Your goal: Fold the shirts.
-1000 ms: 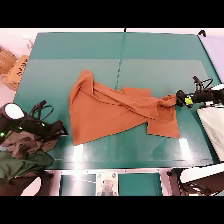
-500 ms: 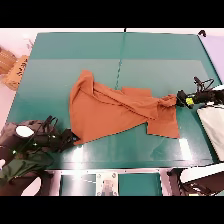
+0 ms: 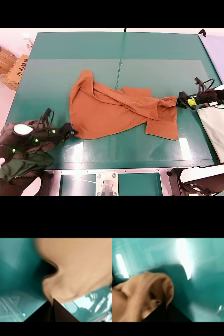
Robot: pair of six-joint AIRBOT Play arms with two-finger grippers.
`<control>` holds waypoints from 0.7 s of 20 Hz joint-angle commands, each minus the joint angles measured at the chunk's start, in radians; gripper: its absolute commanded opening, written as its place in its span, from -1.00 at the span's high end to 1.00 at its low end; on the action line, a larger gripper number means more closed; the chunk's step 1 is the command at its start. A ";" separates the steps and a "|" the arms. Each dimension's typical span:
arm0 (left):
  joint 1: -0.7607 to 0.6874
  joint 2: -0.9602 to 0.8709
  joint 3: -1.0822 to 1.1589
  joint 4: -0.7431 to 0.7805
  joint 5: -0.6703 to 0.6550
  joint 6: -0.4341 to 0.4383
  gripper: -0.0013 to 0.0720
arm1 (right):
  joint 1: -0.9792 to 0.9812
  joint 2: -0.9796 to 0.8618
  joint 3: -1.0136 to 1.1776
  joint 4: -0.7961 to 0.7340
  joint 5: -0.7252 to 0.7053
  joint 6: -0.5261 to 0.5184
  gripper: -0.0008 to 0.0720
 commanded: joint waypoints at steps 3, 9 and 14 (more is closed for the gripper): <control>0.002 0.003 0.459 0.003 -0.240 0.033 0.90 | -0.020 0.254 0.040 0.024 0.149 0.143 0.93; 0.002 0.003 1.267 0.172 -0.306 -0.068 0.90 | -0.137 0.612 0.276 0.289 0.344 0.271 0.93; 0.002 0.003 1.757 0.349 -0.309 -0.157 0.90 | -0.209 0.908 0.412 0.335 0.089 0.316 0.93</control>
